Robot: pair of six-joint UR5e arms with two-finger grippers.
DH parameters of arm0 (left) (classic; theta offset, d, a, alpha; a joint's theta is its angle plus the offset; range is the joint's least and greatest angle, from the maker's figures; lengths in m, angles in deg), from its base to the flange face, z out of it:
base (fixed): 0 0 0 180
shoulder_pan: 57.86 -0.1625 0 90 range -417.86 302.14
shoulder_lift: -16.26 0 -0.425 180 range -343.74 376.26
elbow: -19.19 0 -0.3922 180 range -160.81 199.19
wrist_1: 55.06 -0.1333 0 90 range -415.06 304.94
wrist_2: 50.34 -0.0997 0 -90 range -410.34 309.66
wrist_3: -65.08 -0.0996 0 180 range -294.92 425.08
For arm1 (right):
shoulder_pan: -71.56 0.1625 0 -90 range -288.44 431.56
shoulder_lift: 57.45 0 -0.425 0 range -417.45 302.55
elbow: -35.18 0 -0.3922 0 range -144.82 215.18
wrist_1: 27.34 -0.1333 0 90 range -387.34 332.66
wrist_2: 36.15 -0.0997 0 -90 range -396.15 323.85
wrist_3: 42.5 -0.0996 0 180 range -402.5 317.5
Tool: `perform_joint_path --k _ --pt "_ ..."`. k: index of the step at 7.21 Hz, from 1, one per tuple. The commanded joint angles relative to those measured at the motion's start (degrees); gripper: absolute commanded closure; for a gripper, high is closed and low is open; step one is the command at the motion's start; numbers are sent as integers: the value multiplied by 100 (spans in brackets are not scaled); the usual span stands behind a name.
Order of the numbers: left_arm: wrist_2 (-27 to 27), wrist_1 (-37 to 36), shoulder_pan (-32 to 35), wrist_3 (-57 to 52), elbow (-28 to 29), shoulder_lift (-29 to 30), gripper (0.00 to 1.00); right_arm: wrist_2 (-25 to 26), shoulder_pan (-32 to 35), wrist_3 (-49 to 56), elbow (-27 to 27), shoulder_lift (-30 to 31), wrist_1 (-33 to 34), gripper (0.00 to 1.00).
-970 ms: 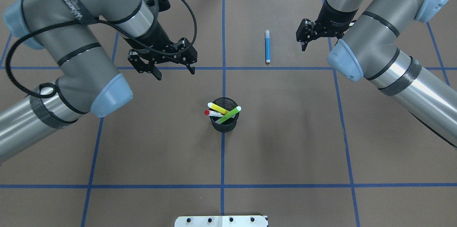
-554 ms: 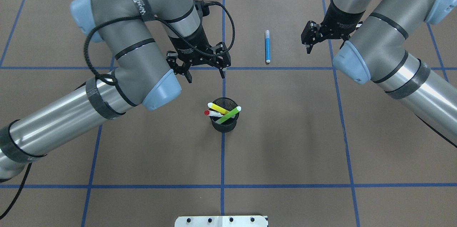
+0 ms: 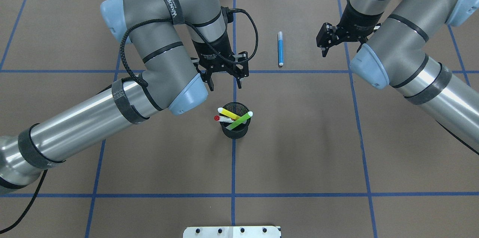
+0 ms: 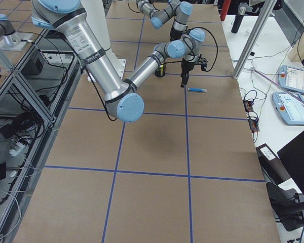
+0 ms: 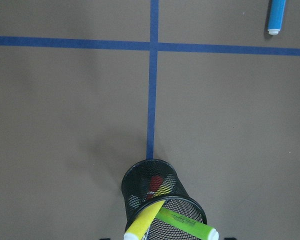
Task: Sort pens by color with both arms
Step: 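Move the left gripper over the pen cup while the right arm waits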
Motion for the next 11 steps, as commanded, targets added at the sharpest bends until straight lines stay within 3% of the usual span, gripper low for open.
perform_joint_path --k 1,2,4,11 --pt "-7 -106 -94 -12 4 -1 30 25 -14 2 18 0 -12 1" --pt "-16 -289 -208 -20 -13 -1 37 33 -15 -7 27 9 -12 1" --pt "-16 -894 -262 -650 -83 -1 38 51 -49 -7 36 9 -12 1" --pt "-148 -942 -473 -873 -84 -151 44 60 -85 -7 27 18 -21 1"
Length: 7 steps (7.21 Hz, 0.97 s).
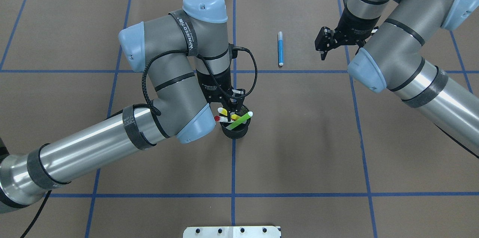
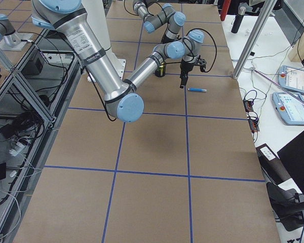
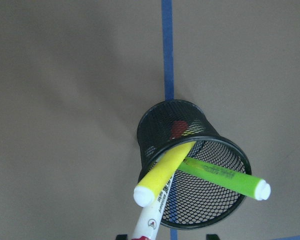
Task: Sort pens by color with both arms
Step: 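Lower the left gripper and grasp the red-capped white marker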
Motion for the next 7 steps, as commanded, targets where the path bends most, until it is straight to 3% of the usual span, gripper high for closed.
perform_joint_path --k 1,3,7 --pt "-13 -3 -29 -29 -1 -18 48 0 -5 0 -2 0 8 1" --pt "-13 -3 -81 -29 -2 -18 67 9 -23 0 6 0 -1 1" --pt "-13 -29 -91 -29 -124 -18 94 0 -23 0 7 -9 -1 1"
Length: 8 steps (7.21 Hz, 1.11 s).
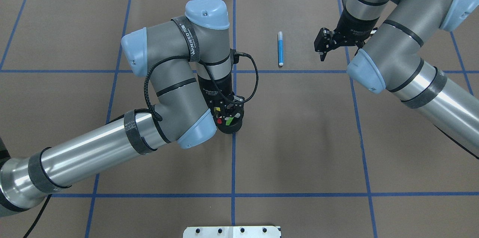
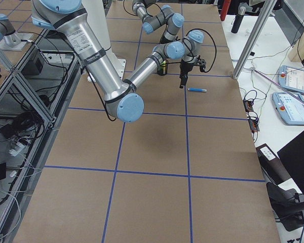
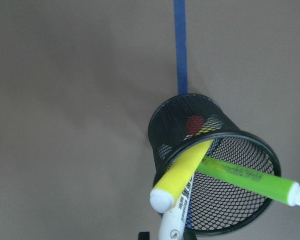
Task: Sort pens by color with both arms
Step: 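Lower the left gripper and grasp the red-capped white marker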
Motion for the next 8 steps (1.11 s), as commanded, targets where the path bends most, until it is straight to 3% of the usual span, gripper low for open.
perform_joint_path --k 1,3,6,8 --pt "9 -63 1 0 -231 -8 95 -1 -1 5 -9 -7 0 1" --pt "0 -544 10 0 -801 -17 99 8 -1 5 -9 -7 0 1" --pt "9 -1503 202 0 -2118 -17 100 8 -1 -4 -26 -16 -9 1" --pt "-26 -1444 378 70 -2438 0 100 -1 -1 5 -18 -25 -9 1"
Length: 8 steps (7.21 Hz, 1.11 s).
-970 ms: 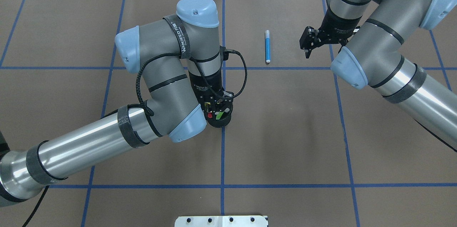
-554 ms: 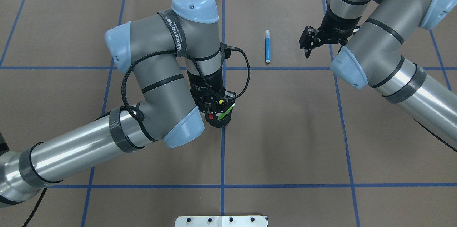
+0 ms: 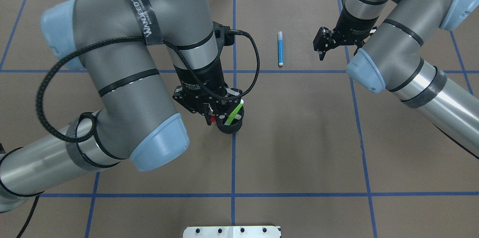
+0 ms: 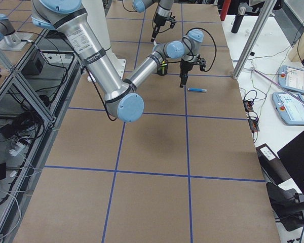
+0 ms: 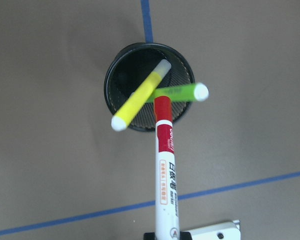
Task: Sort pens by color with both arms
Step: 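Lift the red-capped marker out of the cup with the left gripper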
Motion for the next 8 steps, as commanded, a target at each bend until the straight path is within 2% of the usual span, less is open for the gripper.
perform_joint_path --k 1,2,3,4,6,8 --pt "-445 324 179 164 -205 13 100 -3 17 12 7 -5 -10 1" --pt "-850 1015 249 722 -83 -66 100 -12 52 108 16 -5 -27 0" --pt "-967 1431 380 902 153 -84 100 -38 140 222 16 82 -97 1" --pt "-1360 1722 408 1060 356 -84 100 -38 228 475 -10 188 -133 1" --pt "-1993 2687 425 1376 1040 -84 100 -47 395 837 -45 320 -133 1" --pt "-2529 4169 399 1824 2031 -75 100 -56 466 917 -125 391 -133 1"
